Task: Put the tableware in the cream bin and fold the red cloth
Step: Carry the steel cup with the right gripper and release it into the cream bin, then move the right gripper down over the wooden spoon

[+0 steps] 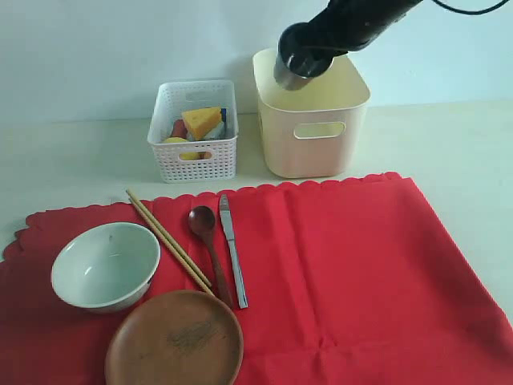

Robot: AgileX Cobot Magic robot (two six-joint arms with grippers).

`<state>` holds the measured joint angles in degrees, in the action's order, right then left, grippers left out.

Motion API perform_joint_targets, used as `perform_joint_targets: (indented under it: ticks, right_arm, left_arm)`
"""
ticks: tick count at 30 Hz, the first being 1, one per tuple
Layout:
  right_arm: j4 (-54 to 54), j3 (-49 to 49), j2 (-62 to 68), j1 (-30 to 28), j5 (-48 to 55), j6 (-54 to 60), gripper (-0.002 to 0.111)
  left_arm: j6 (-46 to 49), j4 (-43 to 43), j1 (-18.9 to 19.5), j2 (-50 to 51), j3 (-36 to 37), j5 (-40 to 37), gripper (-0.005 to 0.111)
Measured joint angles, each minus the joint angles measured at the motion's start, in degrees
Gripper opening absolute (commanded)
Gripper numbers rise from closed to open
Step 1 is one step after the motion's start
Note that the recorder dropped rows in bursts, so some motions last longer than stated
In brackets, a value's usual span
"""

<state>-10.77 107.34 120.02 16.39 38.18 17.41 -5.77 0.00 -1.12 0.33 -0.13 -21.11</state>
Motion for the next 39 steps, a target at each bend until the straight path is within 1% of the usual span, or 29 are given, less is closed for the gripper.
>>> perform_joint_targets:
  ticks: [5, 8, 9, 11, 14, 19, 21, 22, 26, 30, 35, 39]
  right_arm:
    - [6.19, 6.59, 8.13, -0.26, 0.00, 0.40, 0.000]
    - [7.49, 9.54, 11.89, -0.26, 0.00, 0.55, 0.000]
    - [7.49, 10.53, 12.99, -0.26, 0.00, 0.55, 0.001]
    - [7.71, 12.29, 14.92, -0.26, 0.00, 0.65, 0.007]
    - [7.71, 14.48, 16.86, -0.26, 0.11, 0.69, 0.025]
    - [7.82, 16.22, 18.14, -0.26, 1.86, 0.79, 0.064]
    - [7.93, 16.90, 18.14, -0.26, 3.60, 0.79, 0.071]
    - [8.17, 17.43, 18.14, -0.26, 4.91, 0.79, 0.073]
    - [9.67, 19.86, 16.78, -0.38, 10.86, -0.35, 0.072]
    - [9.83, 21.39, 12.35, -0.38, 15.69, -2.18, 0.068]
    - [4.43, 21.79, 6.34, -0.38, 21.67, -2.97, 0.063]
    - [0.16, 21.78, 2.56, -0.38, 27.69, -3.06, 0.063]
  left_arm:
    - [0.00, 0.00, 0.00, 0.00, 0.00, 0.00, 0.001]
    - [0.00, 0.00, 0.00, 0.00, 0.00, 0.00, 0.001]
    - [0.00, 0.00, 0.00, 0.00, 0.00, 0.00, 0.001]
    - [0.00, 0.00, 0.00, 0.00, 0.00, 0.00, 0.001]
    - [0.00, 0.00, 0.00, 0.00, 0.00, 0.00, 0.001]
    - [0.00, 0.00, 0.00, 0.00, 0.00, 0.00, 0.001]
    - [0.00, 0.00, 0.00, 0.00, 0.00, 0.00, 0.001]
    - [0.00, 0.00, 0.00, 0.00, 0.00, 0.00, 0.001]
    - [0.00, 0.00, 0.00, 0.00, 0.00, 0.00, 0.001]
    - [0.00, 0.00, 0.00, 0.00, 0.00, 0.00, 0.001]
    - [0.00, 0.00, 0.00, 0.00, 0.00, 0.00, 0.001]
    - [0.00, 0.00, 0.00, 0.00, 0.00, 0.00, 0.001]
